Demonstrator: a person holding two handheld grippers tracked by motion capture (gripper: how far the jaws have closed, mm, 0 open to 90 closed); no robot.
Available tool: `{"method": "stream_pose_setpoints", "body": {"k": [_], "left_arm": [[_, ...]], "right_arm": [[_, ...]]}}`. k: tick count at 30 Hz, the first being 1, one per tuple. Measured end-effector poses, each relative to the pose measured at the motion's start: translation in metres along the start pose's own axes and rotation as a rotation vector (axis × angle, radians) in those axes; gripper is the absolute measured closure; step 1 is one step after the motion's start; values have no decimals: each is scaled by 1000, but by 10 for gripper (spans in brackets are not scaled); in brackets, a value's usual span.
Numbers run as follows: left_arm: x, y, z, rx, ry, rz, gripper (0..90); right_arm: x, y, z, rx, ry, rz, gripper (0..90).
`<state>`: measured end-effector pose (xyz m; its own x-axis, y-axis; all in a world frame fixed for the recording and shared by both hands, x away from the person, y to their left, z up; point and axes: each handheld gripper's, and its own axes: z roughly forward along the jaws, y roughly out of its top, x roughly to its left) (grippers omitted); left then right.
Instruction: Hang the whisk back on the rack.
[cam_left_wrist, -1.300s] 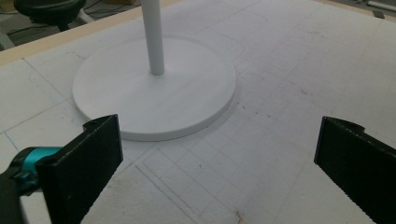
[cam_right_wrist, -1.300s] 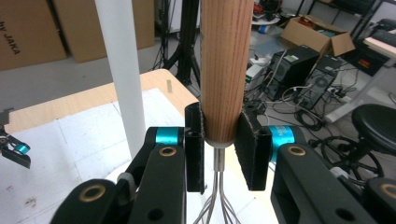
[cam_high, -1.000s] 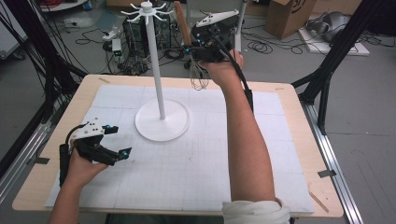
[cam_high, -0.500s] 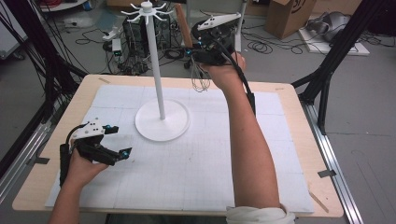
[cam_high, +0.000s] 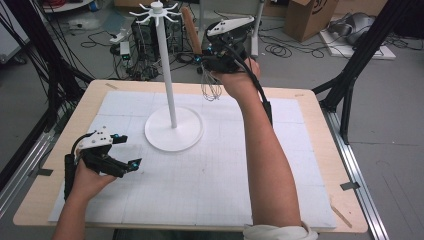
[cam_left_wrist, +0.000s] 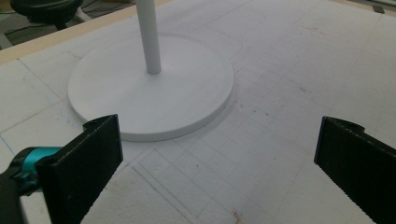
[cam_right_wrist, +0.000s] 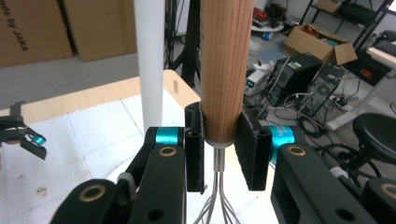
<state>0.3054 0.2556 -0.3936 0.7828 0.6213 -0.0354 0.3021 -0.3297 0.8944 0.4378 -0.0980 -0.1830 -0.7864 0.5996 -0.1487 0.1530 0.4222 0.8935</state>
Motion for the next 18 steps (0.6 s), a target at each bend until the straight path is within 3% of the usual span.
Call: {"method": "stream_pose_setpoints", "body": {"k": [12,18], "left_arm": [[2,-1,-1,2,2,-3,16],[2,-1,-2,-5,3,-9,16]], "right_arm": [[-15,4,8,38,-49,33,749],[-13,6,12,47,-53,33,749]]}}
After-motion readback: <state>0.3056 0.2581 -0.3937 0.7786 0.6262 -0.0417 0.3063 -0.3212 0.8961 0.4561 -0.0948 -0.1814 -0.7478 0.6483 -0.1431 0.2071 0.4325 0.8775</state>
